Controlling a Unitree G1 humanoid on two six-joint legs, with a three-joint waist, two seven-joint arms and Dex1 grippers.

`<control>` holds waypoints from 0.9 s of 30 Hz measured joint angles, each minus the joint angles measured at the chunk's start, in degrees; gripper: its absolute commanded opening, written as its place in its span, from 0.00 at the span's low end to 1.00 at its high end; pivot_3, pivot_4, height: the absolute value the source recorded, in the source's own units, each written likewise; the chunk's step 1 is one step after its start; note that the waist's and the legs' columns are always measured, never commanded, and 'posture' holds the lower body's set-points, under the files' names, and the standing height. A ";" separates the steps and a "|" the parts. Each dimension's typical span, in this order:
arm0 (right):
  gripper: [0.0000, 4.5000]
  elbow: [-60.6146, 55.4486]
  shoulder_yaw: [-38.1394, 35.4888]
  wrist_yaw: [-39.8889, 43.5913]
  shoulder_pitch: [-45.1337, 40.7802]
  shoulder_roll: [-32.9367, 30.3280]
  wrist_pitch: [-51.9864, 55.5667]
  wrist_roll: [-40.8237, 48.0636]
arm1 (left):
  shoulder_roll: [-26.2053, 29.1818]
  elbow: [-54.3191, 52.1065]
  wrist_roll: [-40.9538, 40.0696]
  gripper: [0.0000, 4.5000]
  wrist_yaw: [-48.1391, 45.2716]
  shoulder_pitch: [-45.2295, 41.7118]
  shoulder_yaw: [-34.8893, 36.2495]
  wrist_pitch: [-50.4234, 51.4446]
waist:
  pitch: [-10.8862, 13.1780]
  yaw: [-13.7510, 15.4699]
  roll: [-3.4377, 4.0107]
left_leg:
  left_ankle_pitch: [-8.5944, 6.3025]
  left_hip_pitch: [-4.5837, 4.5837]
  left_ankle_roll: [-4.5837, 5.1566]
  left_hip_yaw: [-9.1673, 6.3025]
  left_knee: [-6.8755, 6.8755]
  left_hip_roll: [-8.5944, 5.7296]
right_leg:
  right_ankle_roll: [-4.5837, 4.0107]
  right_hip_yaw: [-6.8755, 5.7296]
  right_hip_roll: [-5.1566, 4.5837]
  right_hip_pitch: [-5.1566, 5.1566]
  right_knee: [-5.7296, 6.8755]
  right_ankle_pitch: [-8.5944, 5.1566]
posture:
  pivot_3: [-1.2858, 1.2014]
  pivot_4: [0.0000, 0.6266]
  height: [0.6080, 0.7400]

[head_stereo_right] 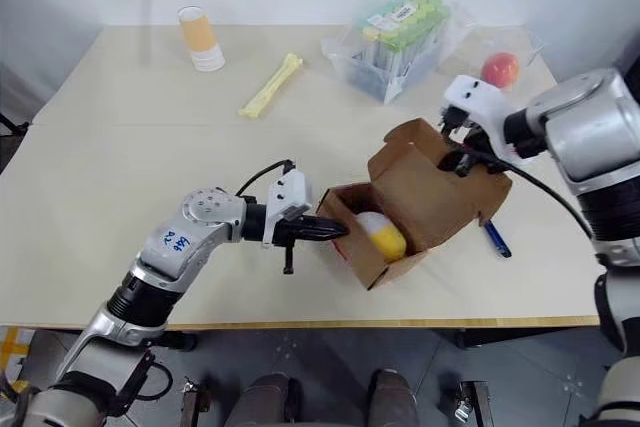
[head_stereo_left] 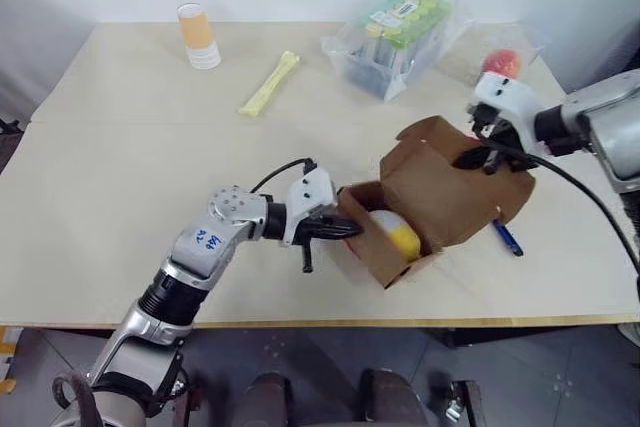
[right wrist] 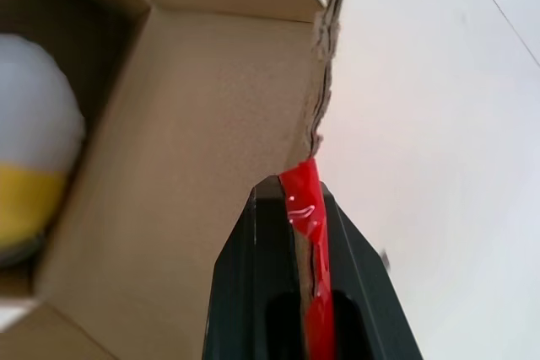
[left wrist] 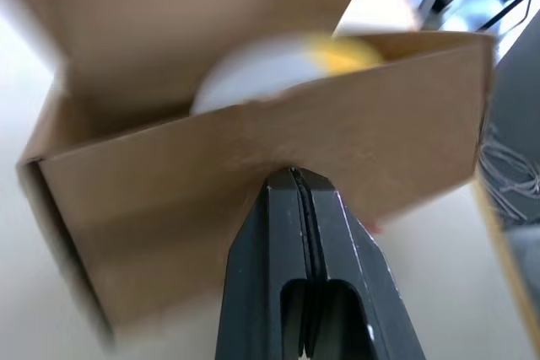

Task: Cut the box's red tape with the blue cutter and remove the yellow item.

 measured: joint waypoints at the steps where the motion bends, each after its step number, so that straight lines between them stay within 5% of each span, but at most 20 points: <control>1: 0.01 0.08 -0.18 0.51 0.24 -0.63 1.26 0.55 | 0.03 0.81 0.27 0.00 0.27 0.33 0.01 -0.03 | 0.01 0.06 0.00 | 0.00 0.00 0.00 -0.01 -0.01 0.00 | 0.00 0.00 0.00 0.00 0.00 0.00 | 0.52 0.24 1.00; 12: 0.01 -8.91 -7.29 -7.09 8.33 -1.07 16.78 4.45 | -2.24 5.18 1.32 0.00 2.84 0.24 2.23 -3.25 | 0.03 0.39 0.01 | 0.00 -0.05 0.00 -0.01 -0.02 0.00 | 0.00 -0.02 0.00 -0.04 -0.03 0.00 | 0.52 0.24 1.00; 20: 0.01 -18.59 -24.40 -23.05 15.88 10.10 31.47 5.31 | -3.05 5.96 1.77 0.00 3.61 0.43 2.42 -3.22 | 0.03 1.00 0.01 | 0.00 -0.05 -0.01 -0.02 0.00 0.00 | 0.00 -0.02 0.00 -0.04 0.05 0.00 | 0.52 0.24 1.00; 27: 0.46 -23.27 -31.36 -32.20 21.20 14.31 32.19 7.69 | -6.08 10.95 4.44 0.00 4.78 -1.54 1.19 -4.94 | 0.03 1.31 0.01 | 0.00 -0.07 0.00 -0.01 0.02 -0.03 | 0.00 -0.01 0.00 -0.05 0.04 0.00 | 0.52 0.24 1.00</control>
